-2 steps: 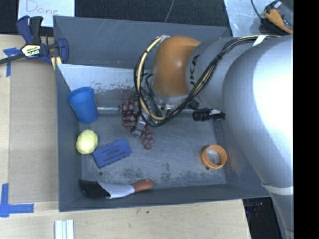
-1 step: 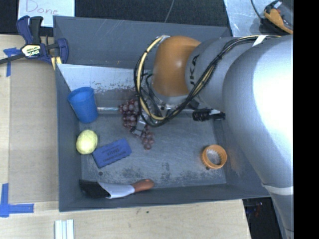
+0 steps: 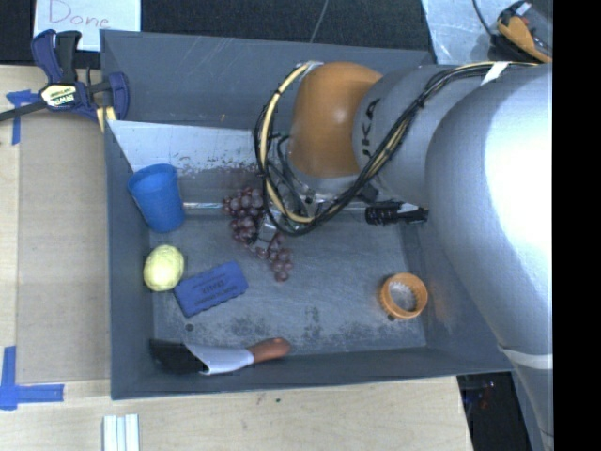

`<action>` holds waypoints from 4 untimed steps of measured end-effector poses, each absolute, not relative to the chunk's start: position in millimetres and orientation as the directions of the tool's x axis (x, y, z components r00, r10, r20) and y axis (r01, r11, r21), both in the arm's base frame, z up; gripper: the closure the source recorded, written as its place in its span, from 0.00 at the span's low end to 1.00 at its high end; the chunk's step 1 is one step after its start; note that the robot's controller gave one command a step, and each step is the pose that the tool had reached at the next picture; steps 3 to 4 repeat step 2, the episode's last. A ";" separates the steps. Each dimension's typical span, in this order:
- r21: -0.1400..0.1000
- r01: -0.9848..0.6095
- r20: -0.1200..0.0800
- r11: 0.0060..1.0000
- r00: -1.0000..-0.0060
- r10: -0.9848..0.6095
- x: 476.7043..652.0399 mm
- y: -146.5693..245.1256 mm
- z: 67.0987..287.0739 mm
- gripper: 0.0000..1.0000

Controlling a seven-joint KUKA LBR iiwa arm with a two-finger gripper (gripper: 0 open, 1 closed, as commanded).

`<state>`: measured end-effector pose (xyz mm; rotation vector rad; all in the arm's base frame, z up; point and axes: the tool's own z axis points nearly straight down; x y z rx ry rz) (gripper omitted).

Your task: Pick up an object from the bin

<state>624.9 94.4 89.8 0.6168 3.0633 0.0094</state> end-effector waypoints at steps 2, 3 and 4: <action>0.009 0.387 -0.016 0.922 -0.922 0.387 624.1 93.6 116.9 1.00; 0.009 0.387 -0.016 0.922 -0.922 0.387 624.1 93.6 116.9 1.00; 0.009 0.387 -0.016 0.922 -0.922 0.387 624.1 93.6 116.9 1.00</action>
Offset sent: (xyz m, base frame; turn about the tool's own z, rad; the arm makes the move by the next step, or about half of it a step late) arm 0.0015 -0.0004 0.0542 -0.0004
